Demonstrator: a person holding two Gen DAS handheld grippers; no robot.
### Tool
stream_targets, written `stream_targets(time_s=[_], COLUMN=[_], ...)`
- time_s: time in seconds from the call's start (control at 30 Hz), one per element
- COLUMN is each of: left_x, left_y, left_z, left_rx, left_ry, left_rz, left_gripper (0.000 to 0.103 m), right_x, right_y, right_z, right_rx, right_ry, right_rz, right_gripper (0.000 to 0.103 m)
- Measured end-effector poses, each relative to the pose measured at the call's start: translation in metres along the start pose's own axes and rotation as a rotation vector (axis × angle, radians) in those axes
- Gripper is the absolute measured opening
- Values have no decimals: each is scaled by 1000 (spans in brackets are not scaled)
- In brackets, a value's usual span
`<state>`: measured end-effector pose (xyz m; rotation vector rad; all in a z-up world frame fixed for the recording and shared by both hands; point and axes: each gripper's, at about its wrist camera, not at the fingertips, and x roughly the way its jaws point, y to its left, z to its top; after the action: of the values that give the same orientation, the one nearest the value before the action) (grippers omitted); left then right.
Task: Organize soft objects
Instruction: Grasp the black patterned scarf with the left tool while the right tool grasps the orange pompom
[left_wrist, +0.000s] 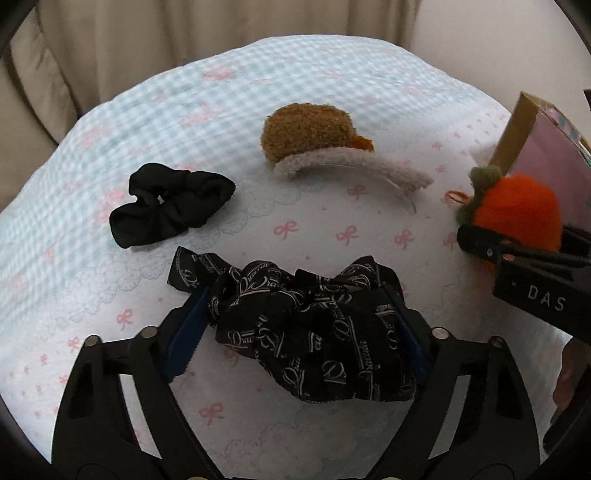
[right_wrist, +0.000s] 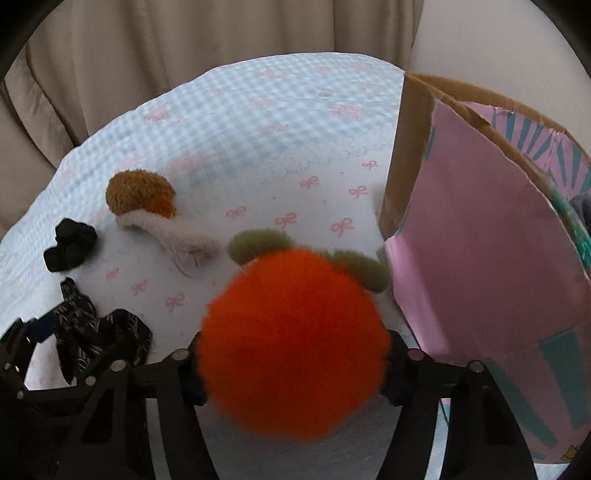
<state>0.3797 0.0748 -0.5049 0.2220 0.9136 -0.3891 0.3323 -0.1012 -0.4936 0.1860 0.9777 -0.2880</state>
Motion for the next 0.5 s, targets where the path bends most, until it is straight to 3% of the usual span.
stream_targets(time_s=[0.17, 0.23, 0.5], left_x=[-8, -14, -68], left_y=[0, -1, 3], left_z=[-3, -4, 9], left_rx=[-4, -2, -37], left_ry=[1, 2, -33], left_rz=[7, 12, 24], left_gripper=[65, 60, 59], right_x=[-2, -5, -53], right_y=[1, 0, 5], right_z=[-1, -1, 6], right_rx=[-33, -30, -37], right_ry=[-2, -3, -64], right_rz=[2, 2, 32], right_gripper=[35, 34, 34])
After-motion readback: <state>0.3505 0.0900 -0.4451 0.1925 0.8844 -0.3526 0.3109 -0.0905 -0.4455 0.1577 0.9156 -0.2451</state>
